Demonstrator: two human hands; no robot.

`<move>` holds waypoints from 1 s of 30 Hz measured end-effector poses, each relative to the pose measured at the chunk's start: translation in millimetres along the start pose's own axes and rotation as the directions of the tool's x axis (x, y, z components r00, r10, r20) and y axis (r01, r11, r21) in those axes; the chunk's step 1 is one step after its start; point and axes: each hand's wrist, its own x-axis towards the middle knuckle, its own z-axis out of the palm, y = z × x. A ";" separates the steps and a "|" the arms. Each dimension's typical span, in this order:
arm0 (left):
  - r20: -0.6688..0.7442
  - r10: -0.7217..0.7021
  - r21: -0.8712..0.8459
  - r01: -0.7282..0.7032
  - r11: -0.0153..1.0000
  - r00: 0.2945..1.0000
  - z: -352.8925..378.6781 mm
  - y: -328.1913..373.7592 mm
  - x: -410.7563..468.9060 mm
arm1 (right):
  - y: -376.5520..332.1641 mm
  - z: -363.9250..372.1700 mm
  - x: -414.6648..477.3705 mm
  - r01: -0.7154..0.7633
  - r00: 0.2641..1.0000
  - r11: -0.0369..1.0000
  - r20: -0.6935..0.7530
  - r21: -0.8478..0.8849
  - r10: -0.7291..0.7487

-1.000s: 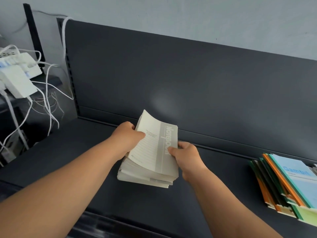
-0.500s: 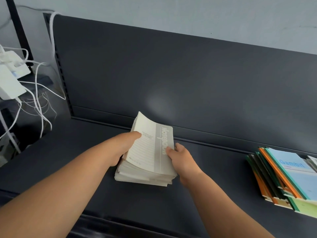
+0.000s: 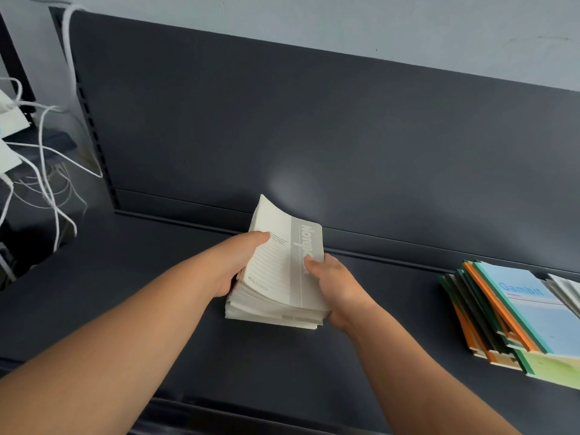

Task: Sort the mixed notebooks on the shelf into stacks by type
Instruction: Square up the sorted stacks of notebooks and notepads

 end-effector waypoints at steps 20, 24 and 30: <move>-0.067 0.556 0.800 -0.288 0.526 0.829 -0.4 -58.2 -44.2 | 24.6 -30.4 -38.9 0.233 0.972 0.708 0.147 -0.666 -0.181; -0.165 0.486 0.714 -0.237 0.660 0.858 0.0 -74.4 -35.7 | 25.0 -21.5 -40.8 0.255 0.955 0.593 0.101 -0.764 -0.281; -0.087 0.542 0.675 -0.351 0.649 0.836 -6.1 -80.8 -28.8 | 29.4 -15.2 -36.8 0.274 0.932 0.558 0.074 -0.784 -0.355</move>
